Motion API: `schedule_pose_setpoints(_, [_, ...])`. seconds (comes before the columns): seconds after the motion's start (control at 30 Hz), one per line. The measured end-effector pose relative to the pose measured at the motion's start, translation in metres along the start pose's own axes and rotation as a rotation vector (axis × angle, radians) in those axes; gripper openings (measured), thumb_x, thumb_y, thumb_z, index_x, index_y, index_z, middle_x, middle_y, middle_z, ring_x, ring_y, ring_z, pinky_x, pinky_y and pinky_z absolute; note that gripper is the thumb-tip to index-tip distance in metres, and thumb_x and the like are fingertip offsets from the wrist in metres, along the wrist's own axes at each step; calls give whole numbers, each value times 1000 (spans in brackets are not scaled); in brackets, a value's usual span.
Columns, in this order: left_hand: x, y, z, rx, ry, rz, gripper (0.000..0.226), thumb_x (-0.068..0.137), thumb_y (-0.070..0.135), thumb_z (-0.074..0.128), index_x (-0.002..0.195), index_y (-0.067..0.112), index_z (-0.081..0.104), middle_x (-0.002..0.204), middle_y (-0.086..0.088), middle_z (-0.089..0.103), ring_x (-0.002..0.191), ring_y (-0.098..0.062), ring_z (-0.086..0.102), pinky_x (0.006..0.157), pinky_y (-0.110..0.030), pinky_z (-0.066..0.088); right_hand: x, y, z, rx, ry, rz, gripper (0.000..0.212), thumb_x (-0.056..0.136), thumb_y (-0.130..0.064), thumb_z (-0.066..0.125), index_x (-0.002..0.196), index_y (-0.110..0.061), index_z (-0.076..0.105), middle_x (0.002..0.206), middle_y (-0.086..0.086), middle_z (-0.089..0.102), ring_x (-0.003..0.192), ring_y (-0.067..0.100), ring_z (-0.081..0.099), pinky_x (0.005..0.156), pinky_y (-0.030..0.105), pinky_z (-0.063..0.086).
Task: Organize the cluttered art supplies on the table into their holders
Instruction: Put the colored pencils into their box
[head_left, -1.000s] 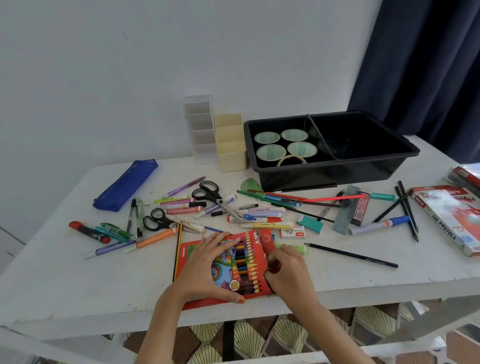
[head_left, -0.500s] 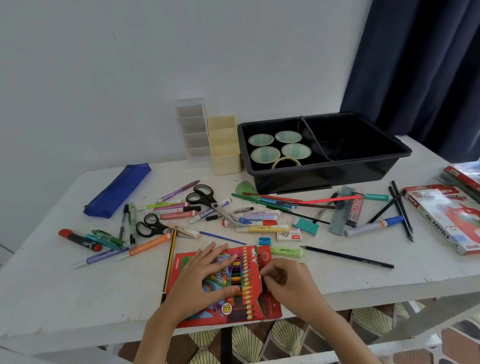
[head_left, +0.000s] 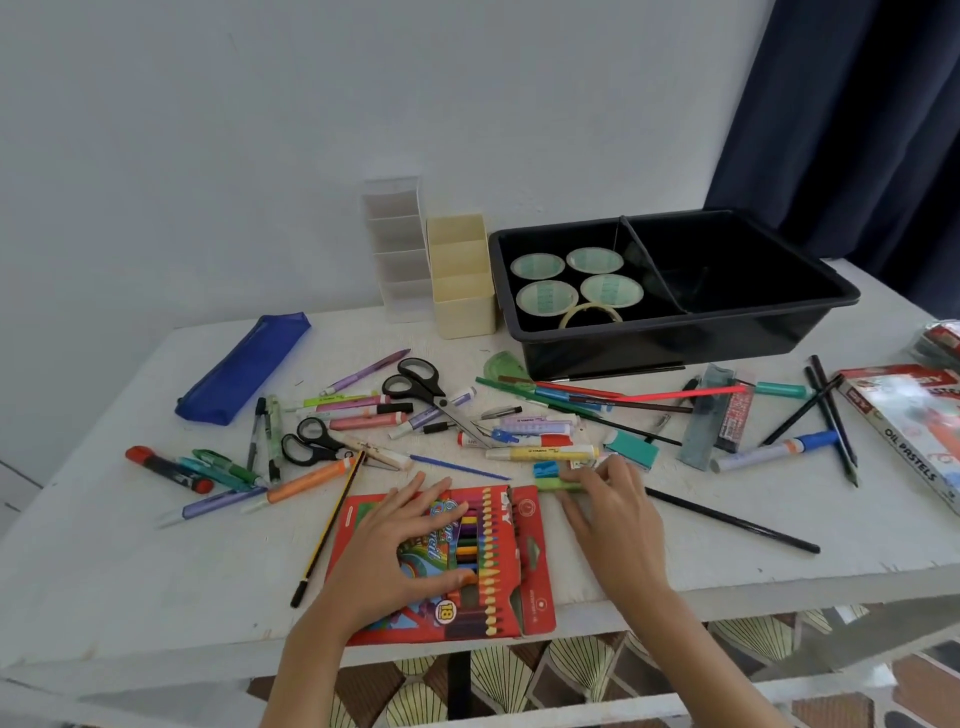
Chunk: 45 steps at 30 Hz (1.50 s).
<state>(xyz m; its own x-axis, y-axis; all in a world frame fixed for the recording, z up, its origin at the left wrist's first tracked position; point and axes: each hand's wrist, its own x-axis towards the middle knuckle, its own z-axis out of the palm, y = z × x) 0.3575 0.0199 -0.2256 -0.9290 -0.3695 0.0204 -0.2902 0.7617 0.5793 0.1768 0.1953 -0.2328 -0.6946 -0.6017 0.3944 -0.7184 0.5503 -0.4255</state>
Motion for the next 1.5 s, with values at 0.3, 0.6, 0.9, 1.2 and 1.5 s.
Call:
schedule_pose_setpoints(0.3, [14,-3,-2,26,20,-26,66,66,84,48,126,60,38,147,34,13,139,9,-5,115,-33,-1,20,-1,-1,72,-74,123,17,86,-26,63,101,-18,65,92,-5,58,87,11,52,63,22,44])
schedule_pose_setpoints(0.6, [36,16,-10,69,142,31,60,81,75,23,130,47,42,147,26,21,137,11,11,115,-20,-5,76,20,-12,16,-15,232,19,93,-17,54,102,-8,68,103,6,61,98,17,48,83,27,41])
schedule_pose_setpoints(0.9, [74,39,0,-110,303,47,28,90,40,52,117,37,60,125,25,52,120,12,36,102,-8,21,118,30,4,-82,-251,204,18,92,-22,56,98,-11,69,98,4,58,81,15,56,73,24,49])
schedule_pose_setpoints(1.2, [84,39,10,-174,331,65,23,91,23,59,111,33,65,116,22,59,115,4,48,103,-24,36,116,42,-13,130,-203,146,12,92,-13,57,98,-12,67,98,1,60,89,12,52,76,18,41])
schedule_pose_setpoints(1.5, [131,88,26,-68,240,142,25,94,25,51,117,21,62,114,12,57,108,0,47,95,-15,35,66,92,-77,348,238,447,17,92,-2,52,99,-3,68,89,10,63,76,16,52,65,14,37])
